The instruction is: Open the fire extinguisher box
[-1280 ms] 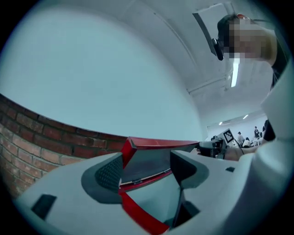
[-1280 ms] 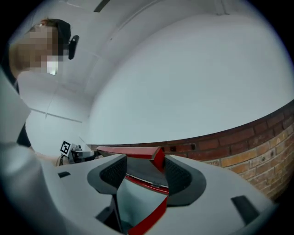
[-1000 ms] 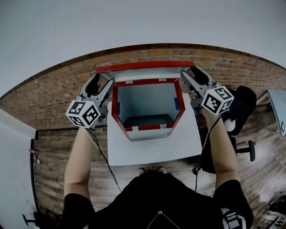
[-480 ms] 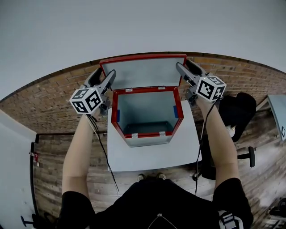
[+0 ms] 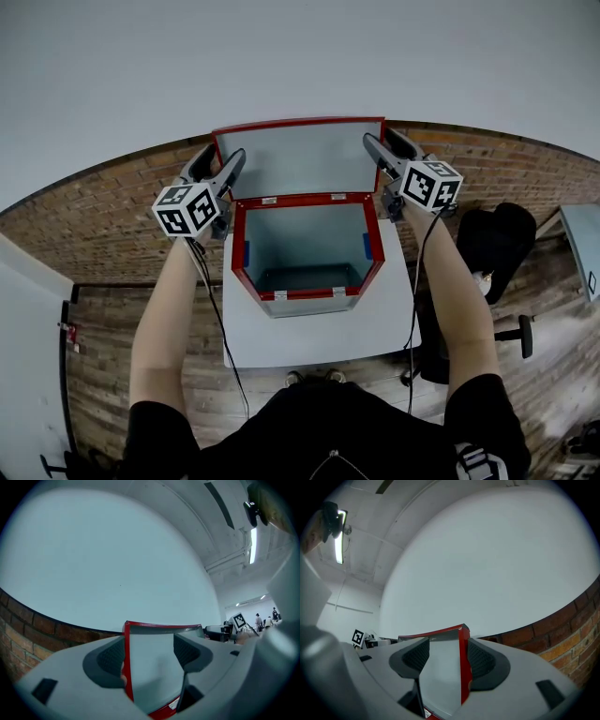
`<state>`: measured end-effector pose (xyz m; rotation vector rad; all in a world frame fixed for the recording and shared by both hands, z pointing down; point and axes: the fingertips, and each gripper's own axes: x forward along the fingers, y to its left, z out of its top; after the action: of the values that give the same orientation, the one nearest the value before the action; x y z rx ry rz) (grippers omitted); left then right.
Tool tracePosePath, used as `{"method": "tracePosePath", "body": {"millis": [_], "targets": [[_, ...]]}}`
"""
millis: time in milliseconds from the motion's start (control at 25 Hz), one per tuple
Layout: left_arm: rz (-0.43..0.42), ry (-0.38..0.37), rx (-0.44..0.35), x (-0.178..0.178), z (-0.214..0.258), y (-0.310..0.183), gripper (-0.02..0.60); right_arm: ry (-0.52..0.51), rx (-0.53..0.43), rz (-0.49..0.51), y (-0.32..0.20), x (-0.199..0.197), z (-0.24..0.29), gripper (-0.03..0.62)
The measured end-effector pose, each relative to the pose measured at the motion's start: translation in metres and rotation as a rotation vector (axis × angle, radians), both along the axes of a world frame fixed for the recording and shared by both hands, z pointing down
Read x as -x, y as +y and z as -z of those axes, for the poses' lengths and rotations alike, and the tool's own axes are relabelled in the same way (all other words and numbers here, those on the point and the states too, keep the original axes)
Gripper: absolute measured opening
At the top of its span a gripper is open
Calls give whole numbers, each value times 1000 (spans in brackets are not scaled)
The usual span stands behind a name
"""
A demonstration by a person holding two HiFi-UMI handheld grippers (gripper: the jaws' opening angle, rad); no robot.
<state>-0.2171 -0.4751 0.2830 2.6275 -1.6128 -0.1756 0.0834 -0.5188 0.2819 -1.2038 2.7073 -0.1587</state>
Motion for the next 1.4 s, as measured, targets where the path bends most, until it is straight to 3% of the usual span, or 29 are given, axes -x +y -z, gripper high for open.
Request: {"method": "tracePosePath", "body": {"millis": [480,800,1000,1240,1400], "targets": [[40,-1,-25,2,-2,-3,367,109,-27,-58,-19,10,-3,267],[43,-19,-36,5,-3,-1,367,84,-40,-48,-19,6,-4,265],[59,-27,-42,21,-5,11,367,53,-46,-90,-16,-30,-6,265],[69,119,-97,58,1,72,361,94,-147,-149,40,-81,5,265],[85,70,-151,58,-24,139,259,86,-224,-75,111,-75,-8,236]]}}
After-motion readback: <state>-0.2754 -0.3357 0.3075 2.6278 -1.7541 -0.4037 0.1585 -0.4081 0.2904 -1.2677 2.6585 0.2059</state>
